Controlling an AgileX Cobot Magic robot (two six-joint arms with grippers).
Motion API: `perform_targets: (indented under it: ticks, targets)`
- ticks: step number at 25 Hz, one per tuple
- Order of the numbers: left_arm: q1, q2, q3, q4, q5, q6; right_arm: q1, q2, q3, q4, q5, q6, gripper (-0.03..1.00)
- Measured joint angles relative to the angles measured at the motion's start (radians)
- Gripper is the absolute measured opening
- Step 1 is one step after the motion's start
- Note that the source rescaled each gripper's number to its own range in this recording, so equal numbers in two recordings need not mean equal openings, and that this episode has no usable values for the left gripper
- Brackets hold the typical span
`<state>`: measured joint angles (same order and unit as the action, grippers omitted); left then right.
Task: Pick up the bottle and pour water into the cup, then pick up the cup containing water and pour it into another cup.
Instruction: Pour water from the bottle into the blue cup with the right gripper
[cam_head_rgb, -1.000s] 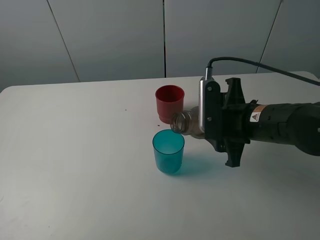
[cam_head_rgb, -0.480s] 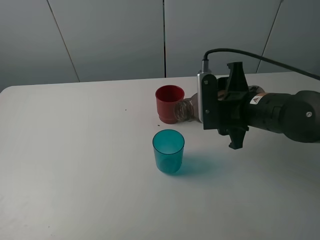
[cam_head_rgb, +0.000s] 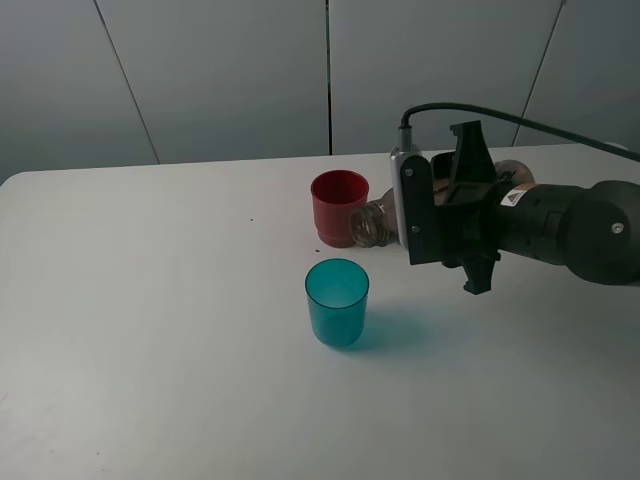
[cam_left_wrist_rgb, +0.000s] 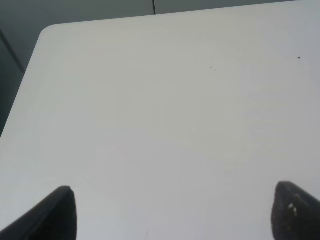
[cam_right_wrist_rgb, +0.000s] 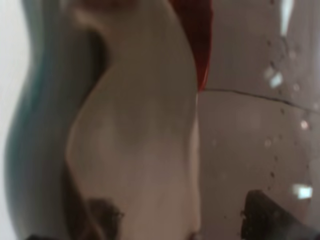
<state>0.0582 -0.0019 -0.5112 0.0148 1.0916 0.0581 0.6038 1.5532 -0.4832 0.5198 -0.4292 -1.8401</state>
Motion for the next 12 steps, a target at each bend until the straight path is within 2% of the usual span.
perform_targets:
  ticks: [12]
  targets:
    - [0.0, 0.0, 0.0, 0.0, 0.0, 0.0, 0.0, 0.011, -0.012, -0.002, -0.036, -0.017, 0.01]
